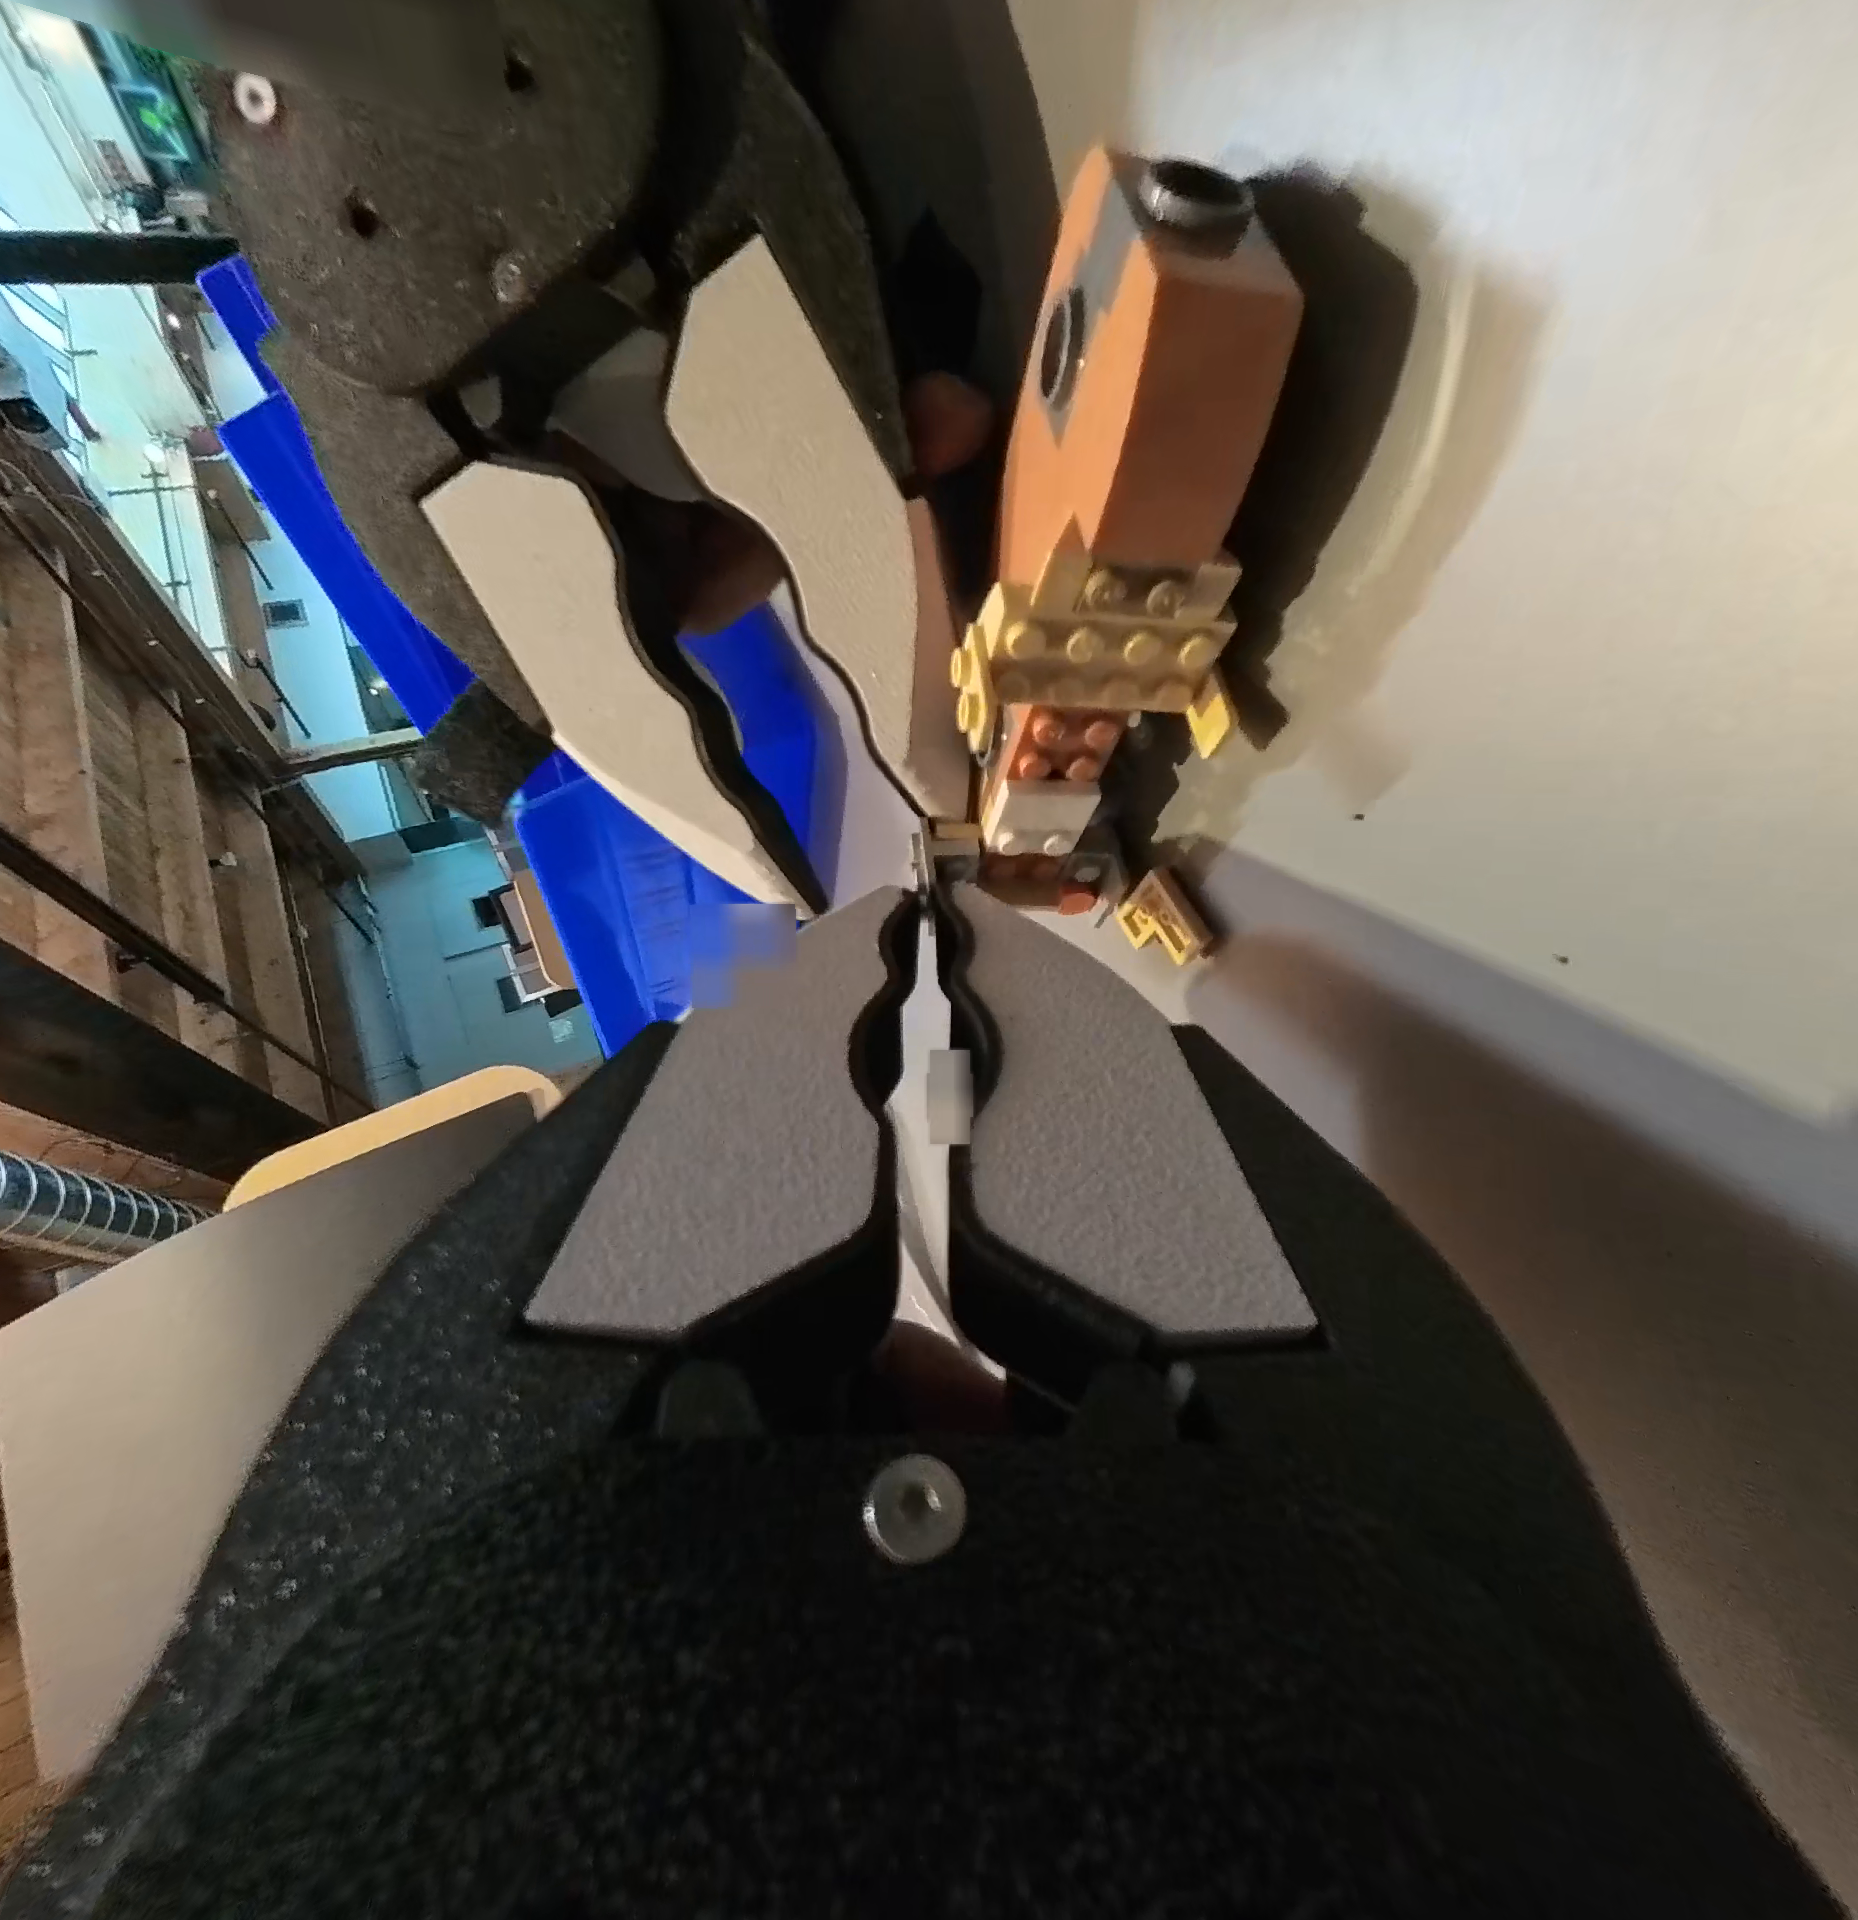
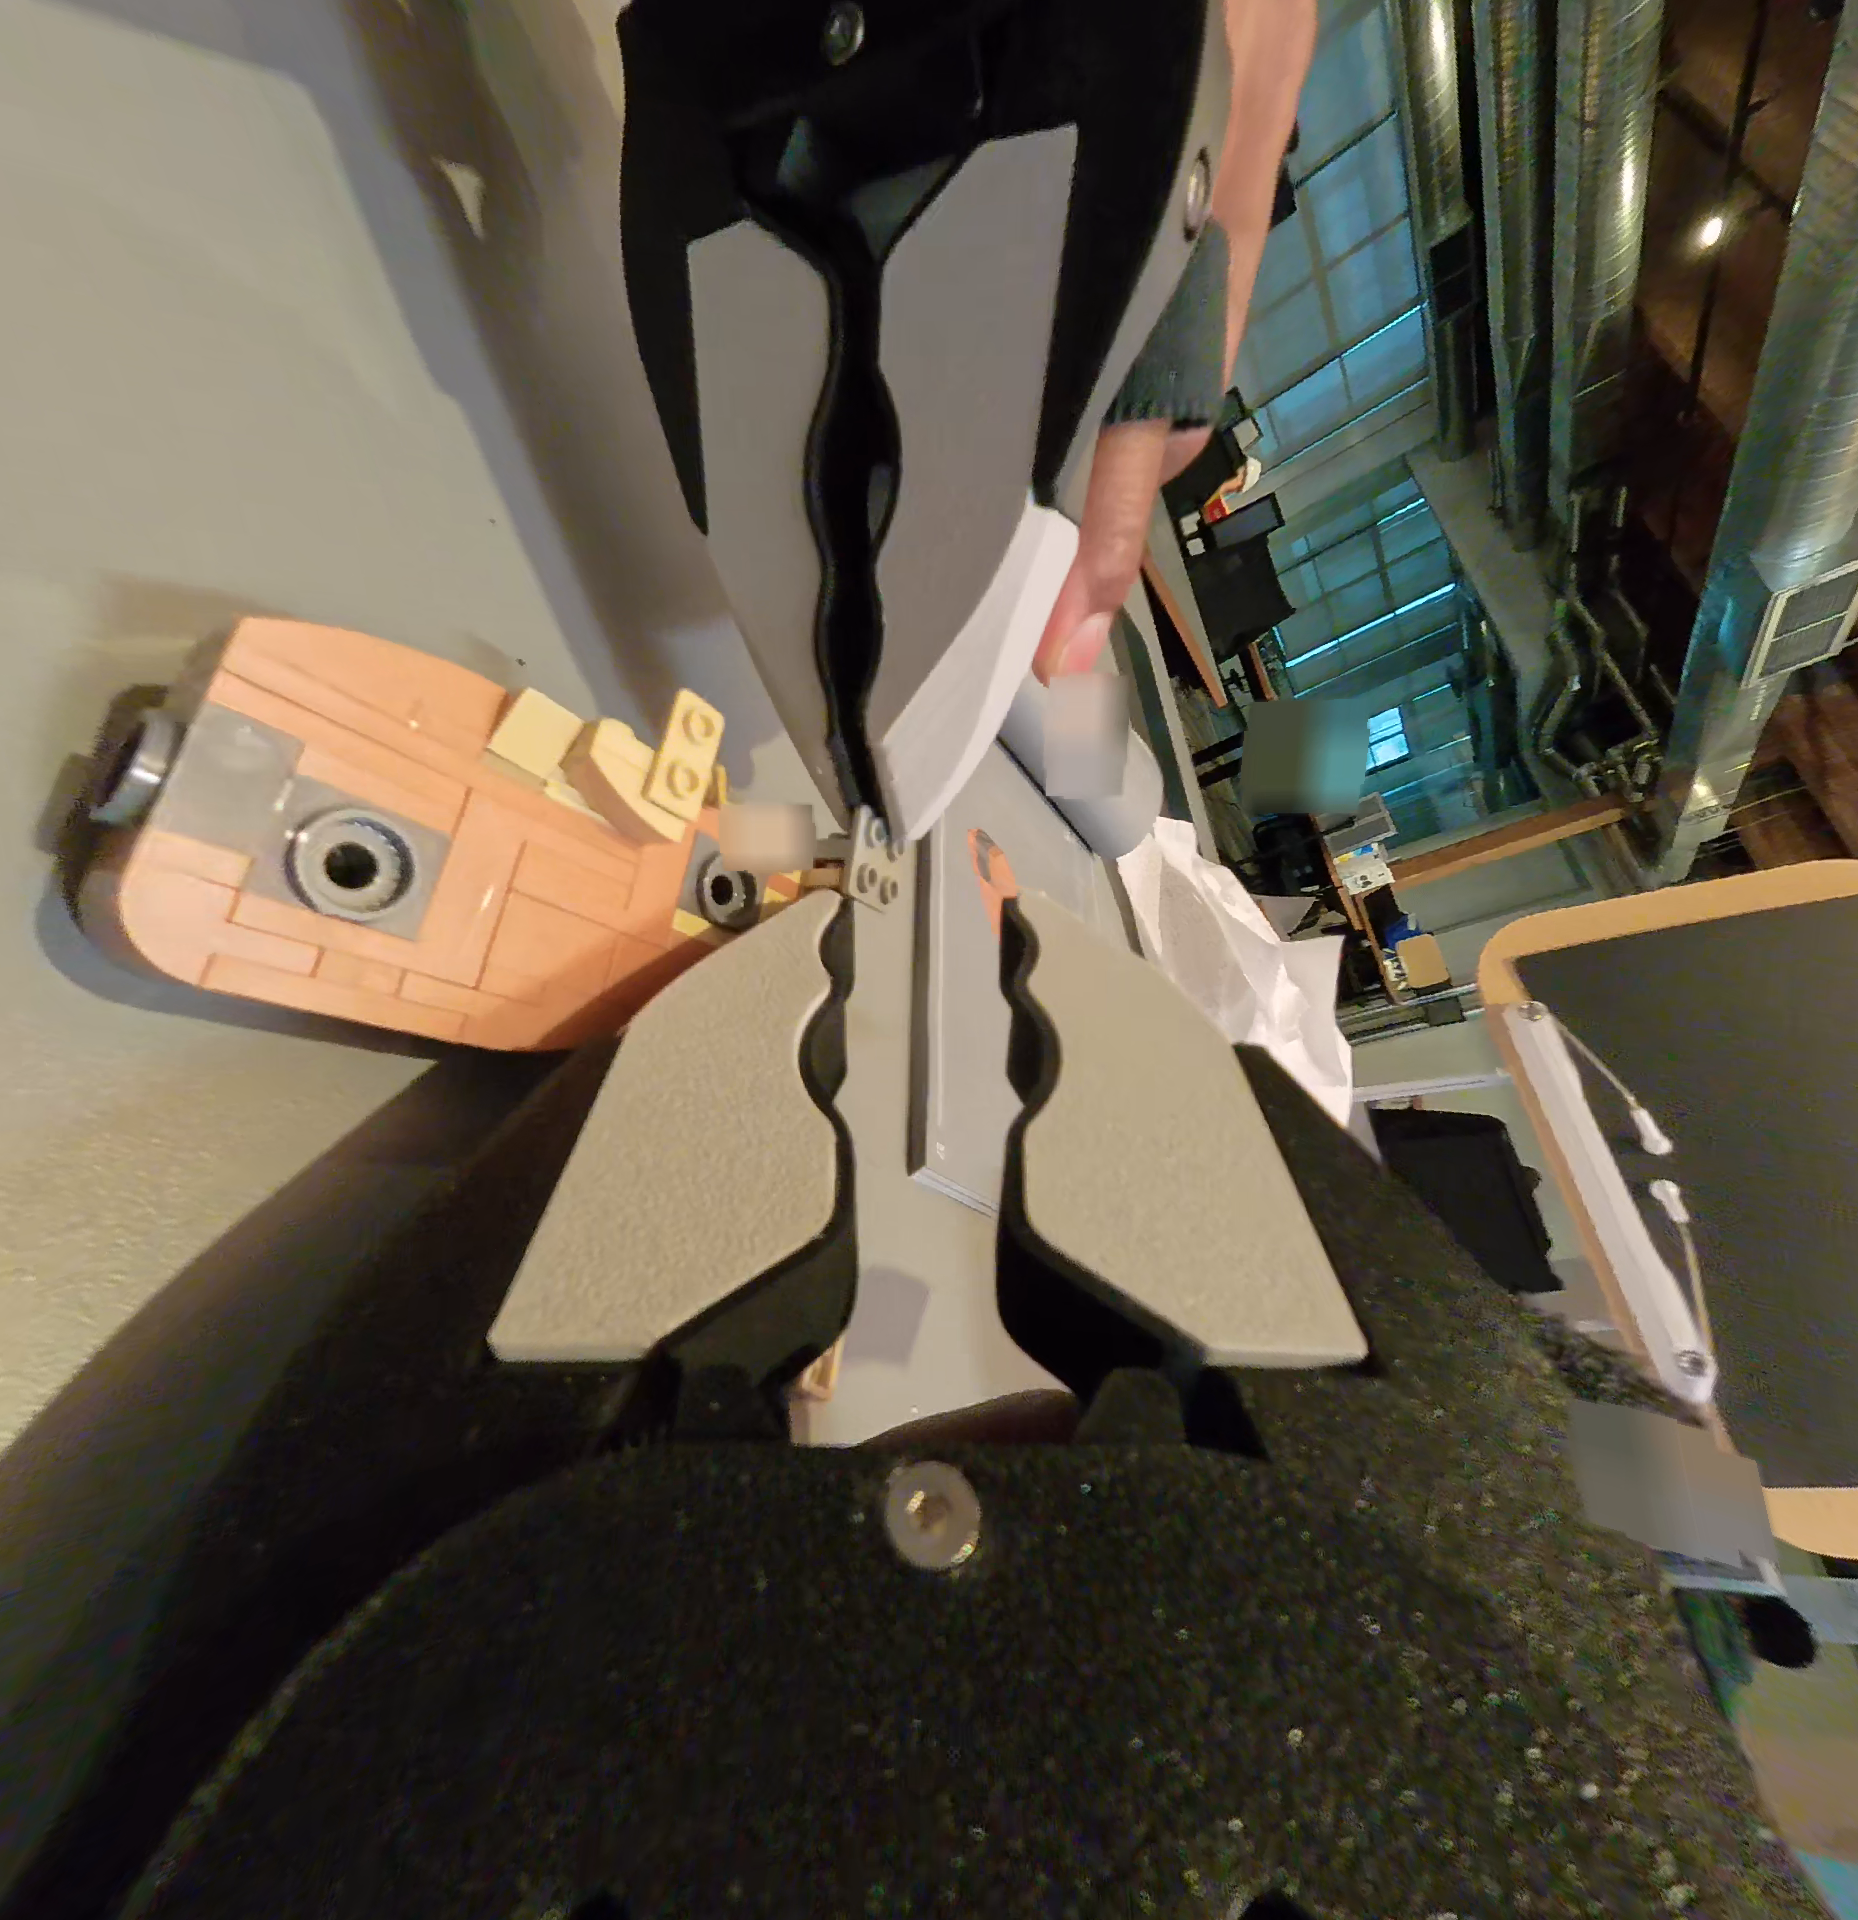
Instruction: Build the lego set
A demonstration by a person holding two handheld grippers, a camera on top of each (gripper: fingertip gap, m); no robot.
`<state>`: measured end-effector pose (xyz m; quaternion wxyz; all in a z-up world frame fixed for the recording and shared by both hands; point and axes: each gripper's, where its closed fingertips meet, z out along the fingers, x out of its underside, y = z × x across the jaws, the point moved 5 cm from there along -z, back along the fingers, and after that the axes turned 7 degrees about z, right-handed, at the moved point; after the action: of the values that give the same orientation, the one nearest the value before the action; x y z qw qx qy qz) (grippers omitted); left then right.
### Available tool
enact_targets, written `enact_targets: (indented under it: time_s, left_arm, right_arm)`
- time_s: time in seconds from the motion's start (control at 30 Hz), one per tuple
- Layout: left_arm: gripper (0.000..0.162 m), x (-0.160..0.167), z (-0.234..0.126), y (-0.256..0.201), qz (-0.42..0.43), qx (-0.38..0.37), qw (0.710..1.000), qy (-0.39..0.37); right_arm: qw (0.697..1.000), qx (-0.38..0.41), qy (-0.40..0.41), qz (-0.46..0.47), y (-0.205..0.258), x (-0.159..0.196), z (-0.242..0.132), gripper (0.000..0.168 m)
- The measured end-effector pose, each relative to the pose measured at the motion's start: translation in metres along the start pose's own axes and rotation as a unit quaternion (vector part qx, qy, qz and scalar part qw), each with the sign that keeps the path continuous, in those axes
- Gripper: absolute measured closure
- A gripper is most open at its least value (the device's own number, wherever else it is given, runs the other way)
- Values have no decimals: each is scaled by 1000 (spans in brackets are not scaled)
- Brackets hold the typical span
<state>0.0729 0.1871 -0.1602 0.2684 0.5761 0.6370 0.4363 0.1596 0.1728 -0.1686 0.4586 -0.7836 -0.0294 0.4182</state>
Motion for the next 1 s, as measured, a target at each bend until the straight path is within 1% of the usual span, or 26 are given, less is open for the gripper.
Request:
enact_targets:
  time_s: [0.53, 1.0]
  left_arm:
    - [161, 2, 5, 1, -31, -4, 1000, -5]
    - [161, 0, 8, 1, -25, -12, 1000, 12]
  right_arm:
    - [999, 9, -13, -42, -1, 1, -8, 136]
    - [999, 3, -25, -46, 1, -1, -7, 141]
